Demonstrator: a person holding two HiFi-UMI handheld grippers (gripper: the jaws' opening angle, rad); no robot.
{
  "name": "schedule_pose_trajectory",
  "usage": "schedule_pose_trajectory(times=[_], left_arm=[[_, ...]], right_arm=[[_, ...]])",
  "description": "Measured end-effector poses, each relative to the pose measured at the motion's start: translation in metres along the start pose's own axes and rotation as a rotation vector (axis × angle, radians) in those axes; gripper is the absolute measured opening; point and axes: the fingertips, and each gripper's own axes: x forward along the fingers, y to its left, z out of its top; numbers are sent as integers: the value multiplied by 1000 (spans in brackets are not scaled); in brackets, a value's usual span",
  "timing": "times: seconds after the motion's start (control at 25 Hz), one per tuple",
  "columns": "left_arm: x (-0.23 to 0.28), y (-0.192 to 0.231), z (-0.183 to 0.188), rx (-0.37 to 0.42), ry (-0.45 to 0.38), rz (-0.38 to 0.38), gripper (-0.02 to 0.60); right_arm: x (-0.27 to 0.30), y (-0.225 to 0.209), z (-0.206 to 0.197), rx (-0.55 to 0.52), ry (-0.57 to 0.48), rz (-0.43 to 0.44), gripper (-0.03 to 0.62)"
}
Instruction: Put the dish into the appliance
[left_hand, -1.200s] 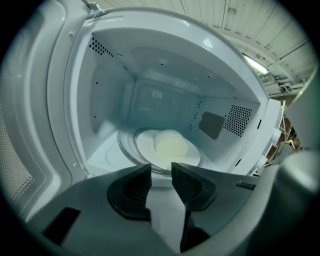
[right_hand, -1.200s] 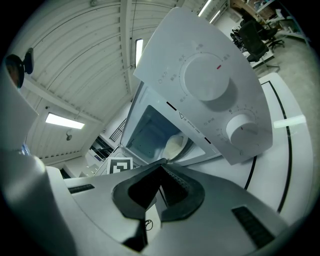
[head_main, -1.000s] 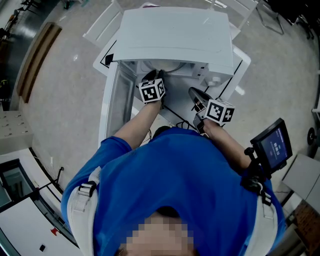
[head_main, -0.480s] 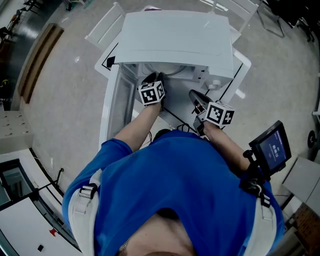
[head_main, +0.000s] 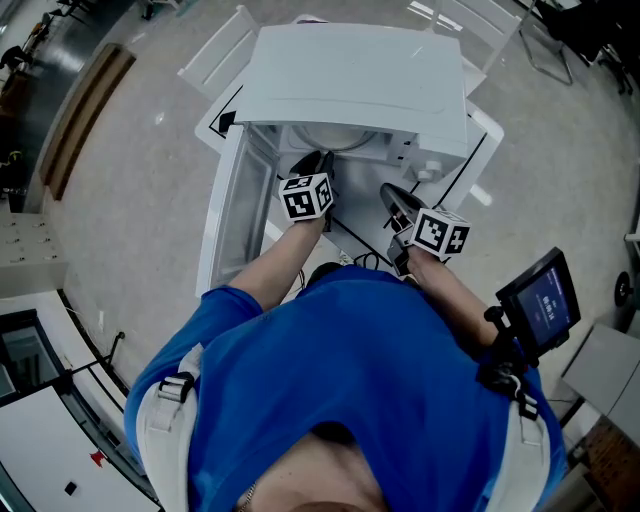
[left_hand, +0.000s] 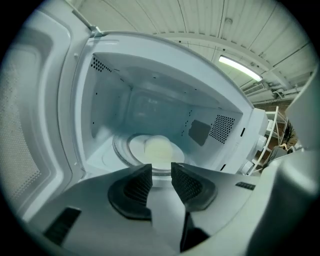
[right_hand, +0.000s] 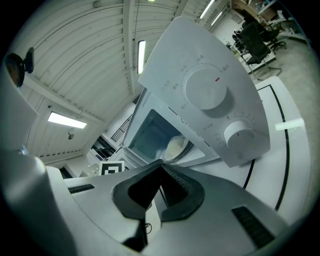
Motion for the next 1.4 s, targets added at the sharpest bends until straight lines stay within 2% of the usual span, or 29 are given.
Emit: schedule_pose_trajectory(times=[0.36,0.76,1.12,1.4], left_arm=[[-18,-11,-1,-3,-33,-35,124],[-44,-21,-3,-12,-66,-45,10],[-80,-54,0,-15,-114,-66,8],[-117,-76,-11,-49,-146,-49,8]], right_arm=[[2,2,0,-14,7,23,0],[0,4,1,-24,-2,42,0],[-29,17,4,-80,-7,73,0],[-55,22,-11,-105,17,93,0]])
